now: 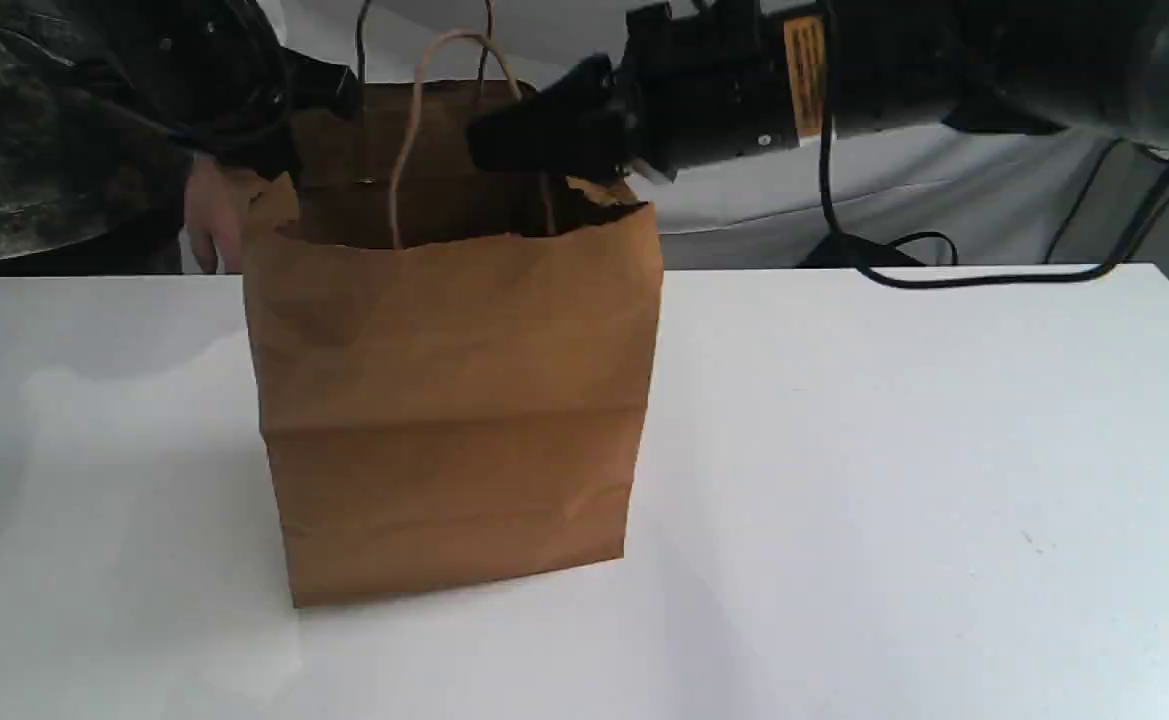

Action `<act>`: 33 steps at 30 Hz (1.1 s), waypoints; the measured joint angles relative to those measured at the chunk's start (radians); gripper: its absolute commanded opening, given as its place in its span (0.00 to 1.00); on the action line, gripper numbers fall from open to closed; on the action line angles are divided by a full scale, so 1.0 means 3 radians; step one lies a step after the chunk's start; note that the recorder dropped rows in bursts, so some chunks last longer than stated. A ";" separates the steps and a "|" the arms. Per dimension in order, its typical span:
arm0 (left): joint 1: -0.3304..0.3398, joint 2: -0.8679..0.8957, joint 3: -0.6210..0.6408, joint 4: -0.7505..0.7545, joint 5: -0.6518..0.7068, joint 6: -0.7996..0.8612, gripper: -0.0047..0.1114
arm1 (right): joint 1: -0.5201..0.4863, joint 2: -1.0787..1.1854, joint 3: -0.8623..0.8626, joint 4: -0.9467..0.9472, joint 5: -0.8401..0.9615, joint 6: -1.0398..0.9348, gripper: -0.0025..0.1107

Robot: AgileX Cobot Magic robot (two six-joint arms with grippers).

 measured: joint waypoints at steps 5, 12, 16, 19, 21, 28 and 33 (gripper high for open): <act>-0.0003 0.0000 0.0000 0.0120 0.0000 0.0023 0.04 | 0.0000 0.0000 0.0287 0.0184 0.0154 -0.0543 0.02; -0.0003 0.0042 -0.0007 0.0148 0.0006 0.0029 0.06 | 0.0000 -0.0005 0.0398 0.0819 0.0073 -0.1353 0.02; -0.0003 0.0072 -0.0007 0.0155 0.0006 0.0029 0.22 | 0.0000 -0.0005 0.0405 0.1020 -0.0058 -0.1472 0.14; -0.0003 0.0072 -0.0013 0.0155 0.0006 0.0029 0.43 | 0.0000 -0.0005 0.0405 0.1045 -0.0094 -0.1490 0.37; -0.0003 0.0072 -0.0013 0.0155 0.0006 0.0029 0.63 | 0.0000 -0.0005 0.0405 0.1066 -0.0109 -0.1497 0.64; -0.0012 0.0012 -0.0013 0.0437 -0.0010 -0.0003 0.75 | 0.0000 -0.0005 0.0411 0.1493 -0.0103 -0.1503 0.95; -0.0012 -0.0190 -0.0013 0.0382 -0.0300 -0.0101 0.75 | 0.0000 -0.0005 0.0411 0.2029 -0.0237 -0.1503 0.95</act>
